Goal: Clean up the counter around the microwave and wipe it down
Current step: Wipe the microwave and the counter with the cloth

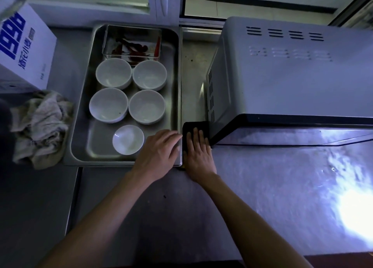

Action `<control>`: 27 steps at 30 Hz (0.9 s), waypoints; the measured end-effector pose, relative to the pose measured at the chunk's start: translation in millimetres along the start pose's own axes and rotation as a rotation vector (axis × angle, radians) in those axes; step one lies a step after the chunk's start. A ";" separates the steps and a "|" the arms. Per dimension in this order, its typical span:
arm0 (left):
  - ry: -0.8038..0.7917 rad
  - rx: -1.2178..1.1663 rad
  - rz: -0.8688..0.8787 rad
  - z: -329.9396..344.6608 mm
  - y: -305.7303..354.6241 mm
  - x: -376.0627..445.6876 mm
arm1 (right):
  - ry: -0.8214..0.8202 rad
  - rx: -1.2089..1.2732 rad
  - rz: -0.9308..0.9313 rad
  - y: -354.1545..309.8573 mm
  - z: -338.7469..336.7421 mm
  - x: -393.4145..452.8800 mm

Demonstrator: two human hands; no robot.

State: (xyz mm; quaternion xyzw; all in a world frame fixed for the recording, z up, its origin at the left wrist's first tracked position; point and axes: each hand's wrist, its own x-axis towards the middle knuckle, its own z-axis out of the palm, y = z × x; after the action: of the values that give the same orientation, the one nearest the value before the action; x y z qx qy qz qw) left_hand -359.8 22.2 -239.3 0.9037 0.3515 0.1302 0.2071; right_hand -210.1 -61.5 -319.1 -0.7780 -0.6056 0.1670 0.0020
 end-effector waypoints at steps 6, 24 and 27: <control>0.004 -0.040 -0.038 -4.0 -10.8 10.5 | 0.055 -0.006 0.114 -6.1 -15.2 74.9; 0.072 -0.080 -0.067 -21.1 -23.7 14.5 | 0.110 0.068 0.119 0.7 -30.2 130.0; 0.064 -0.088 -0.063 -20.5 -17.9 9.6 | 0.060 0.073 0.138 -4.0 -22.6 104.4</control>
State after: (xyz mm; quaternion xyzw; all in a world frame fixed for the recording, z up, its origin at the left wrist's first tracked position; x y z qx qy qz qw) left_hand -371.1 46.6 -228.7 0.8776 0.3802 0.1676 0.2392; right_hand -185.9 42.5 -323.8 -0.8219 -0.5439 0.1651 0.0370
